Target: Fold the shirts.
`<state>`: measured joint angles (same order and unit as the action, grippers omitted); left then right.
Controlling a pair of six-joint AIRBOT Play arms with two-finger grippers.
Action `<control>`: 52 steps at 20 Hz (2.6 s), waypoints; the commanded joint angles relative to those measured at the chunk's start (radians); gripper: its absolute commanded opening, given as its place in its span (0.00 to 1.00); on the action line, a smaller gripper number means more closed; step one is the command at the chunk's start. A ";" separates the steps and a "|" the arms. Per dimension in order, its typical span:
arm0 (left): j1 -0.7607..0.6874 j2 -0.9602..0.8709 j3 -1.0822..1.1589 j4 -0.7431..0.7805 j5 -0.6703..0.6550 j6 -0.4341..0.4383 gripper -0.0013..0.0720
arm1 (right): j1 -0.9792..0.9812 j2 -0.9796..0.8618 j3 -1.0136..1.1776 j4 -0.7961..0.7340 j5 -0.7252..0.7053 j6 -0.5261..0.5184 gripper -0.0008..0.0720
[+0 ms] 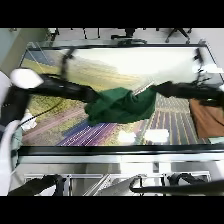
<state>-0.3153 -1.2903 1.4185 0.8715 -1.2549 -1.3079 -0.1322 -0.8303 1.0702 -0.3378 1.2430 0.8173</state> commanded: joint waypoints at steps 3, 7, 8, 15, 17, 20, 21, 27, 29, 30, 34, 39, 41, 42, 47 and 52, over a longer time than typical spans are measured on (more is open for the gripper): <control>-0.024 -0.292 0.019 0.103 0.134 0.009 0.05 | 0.085 -0.260 -0.079 -0.043 -0.247 -0.049 0.30; 0.103 -0.345 0.166 0.103 -0.005 -0.020 0.97 | -0.005 -0.296 -0.017 -0.048 -0.261 -0.093 0.58; 0.140 -0.341 0.195 0.103 -0.064 -0.021 0.97 | -0.051 -0.278 -0.002 -0.064 -0.225 -0.092 0.79; 0.257 -0.166 -0.201 0.105 -0.087 0.003 0.97 | -0.270 -0.171 -0.063 -0.389 0.058 0.076 0.87; 0.248 -0.135 -0.369 0.103 0.025 0.010 0.97 | -0.235 -0.173 -0.144 -0.385 0.025 0.069 0.87; 0.211 -0.156 -0.496 0.072 0.159 0.010 0.97 | -0.136 -0.201 -0.233 -0.385 -0.097 0.042 0.87; 0.192 -0.172 -0.512 0.035 0.194 0.017 0.97 | -0.101 -0.222 -0.239 -0.385 -0.134 0.042 0.87; 0.094 -0.302 -0.444 -0.034 0.267 0.043 0.79 | 0.056 -0.368 -0.211 -0.365 -0.277 0.019 0.86; 0.074 -0.340 -0.373 -0.034 0.222 0.045 0.16 | 0.073 -0.383 -0.192 -0.349 -0.277 0.019 0.61; 0.064 -0.351 -0.336 -0.033 0.190 0.059 0.05 | 0.073 -0.381 -0.188 -0.327 -0.274 0.009 0.28; 0.048 -0.320 -0.223 -0.026 0.114 0.069 0.04 | 0.060 -0.345 -0.137 -0.285 -0.150 -0.009 0.05; 0.070 -0.090 -0.106 -0.027 0.061 0.068 0.04 | -0.010 -0.134 0.023 -0.084 0.057 -0.009 0.05; 0.073 0.040 -0.018 -0.026 0.042 0.066 0.04 | -0.057 -0.021 0.138 0.034 0.079 -0.010 0.05; 0.073 0.102 0.030 -0.026 0.050 0.066 0.04 | -0.081 0.034 0.211 0.068 0.075 -0.010 0.05; 0.073 0.269 0.135 -0.024 0.007 0.038 0.04 | -0.119 0.168 0.364 -0.112 0.070 0.055 0.05; -0.011 0.268 -0.191 -0.034 0.098 0.006 0.04 | -0.119 0.154 0.237 -0.183 0.142 0.099 0.05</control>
<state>-0.2779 -1.0374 1.3869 0.8444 -1.2243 -1.2831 -0.2478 -0.6849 1.3586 -0.4774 1.3582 0.8902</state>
